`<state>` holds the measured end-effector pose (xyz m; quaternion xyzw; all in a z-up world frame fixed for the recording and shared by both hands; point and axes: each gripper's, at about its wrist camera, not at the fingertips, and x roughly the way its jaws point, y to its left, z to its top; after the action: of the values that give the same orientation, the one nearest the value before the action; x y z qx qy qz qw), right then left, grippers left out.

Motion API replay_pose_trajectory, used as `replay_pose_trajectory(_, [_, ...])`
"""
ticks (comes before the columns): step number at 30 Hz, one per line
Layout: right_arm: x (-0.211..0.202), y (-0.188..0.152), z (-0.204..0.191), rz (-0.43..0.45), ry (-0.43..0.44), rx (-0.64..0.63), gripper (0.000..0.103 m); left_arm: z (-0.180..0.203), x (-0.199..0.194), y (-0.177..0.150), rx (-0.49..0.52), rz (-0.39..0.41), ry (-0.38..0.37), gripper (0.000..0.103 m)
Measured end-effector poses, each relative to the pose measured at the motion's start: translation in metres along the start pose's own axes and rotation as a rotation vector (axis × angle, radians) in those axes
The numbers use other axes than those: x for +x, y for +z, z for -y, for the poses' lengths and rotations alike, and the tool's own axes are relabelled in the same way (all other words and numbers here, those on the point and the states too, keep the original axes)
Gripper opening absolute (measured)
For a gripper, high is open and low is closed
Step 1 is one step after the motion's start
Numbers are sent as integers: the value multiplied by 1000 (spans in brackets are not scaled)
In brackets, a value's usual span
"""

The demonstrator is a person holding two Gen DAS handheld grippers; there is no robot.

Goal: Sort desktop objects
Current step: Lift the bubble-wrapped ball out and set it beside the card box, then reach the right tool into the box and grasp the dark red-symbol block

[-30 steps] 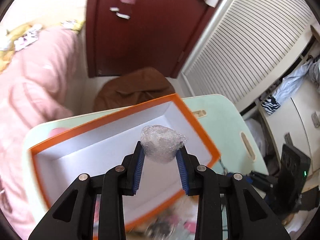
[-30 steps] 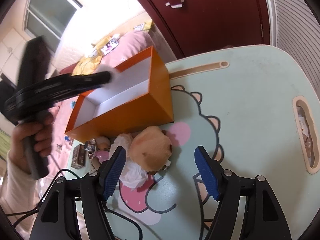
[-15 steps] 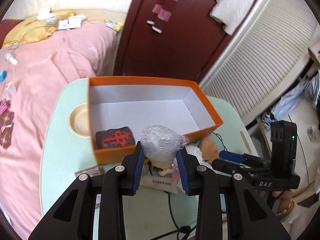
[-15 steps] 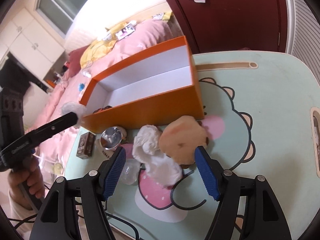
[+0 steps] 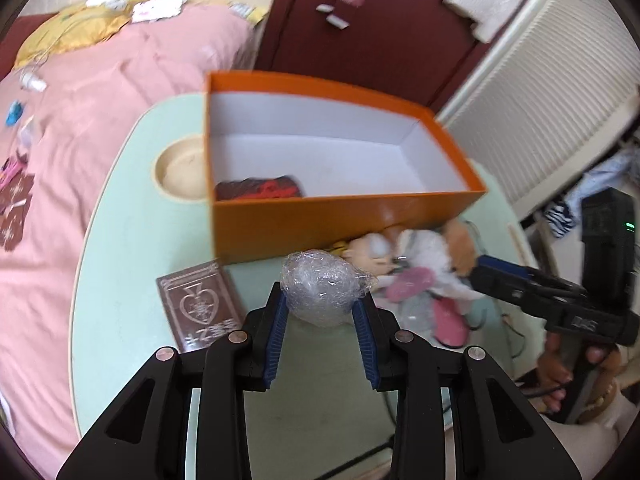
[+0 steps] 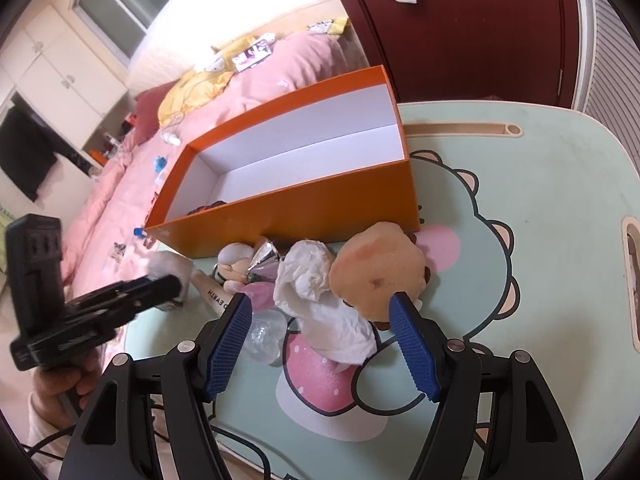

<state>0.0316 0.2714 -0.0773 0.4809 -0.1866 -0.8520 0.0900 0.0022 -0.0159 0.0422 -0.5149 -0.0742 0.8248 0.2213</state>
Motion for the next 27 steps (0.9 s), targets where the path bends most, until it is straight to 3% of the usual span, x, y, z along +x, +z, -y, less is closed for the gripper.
replay_pose_trajectory(3, [3, 1, -5, 0, -6, -3, 71, -5, -6, 1, -32, 38, -15, 70])
replay_pose_trajectory(13, [9, 9, -13, 7, -15, 17, 71, -19, -10, 18, -82, 115, -31, 70])
replay_pose_trajectory(19, [-9, 17, -11, 97, -4, 7, 71, -24, -4, 38, -73, 156, -23, 72])
replay_pose_trajectory(27, [-22, 60, -47, 167, 43, -165, 71, -33, -1, 49, -48, 201, 15, 72])
